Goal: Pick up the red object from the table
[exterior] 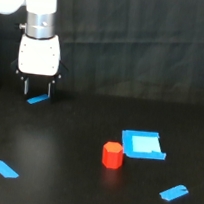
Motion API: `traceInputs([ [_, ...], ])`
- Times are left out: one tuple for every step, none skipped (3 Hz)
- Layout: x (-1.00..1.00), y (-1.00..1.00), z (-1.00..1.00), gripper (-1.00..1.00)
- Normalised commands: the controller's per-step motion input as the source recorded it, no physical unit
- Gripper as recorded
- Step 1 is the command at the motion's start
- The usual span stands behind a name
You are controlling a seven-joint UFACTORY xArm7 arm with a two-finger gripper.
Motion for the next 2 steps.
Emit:
traceInputs([
  [0.54,-0.28,-0.2,1.0],
  [0.64,-0.87,-0.19,1.0],
])
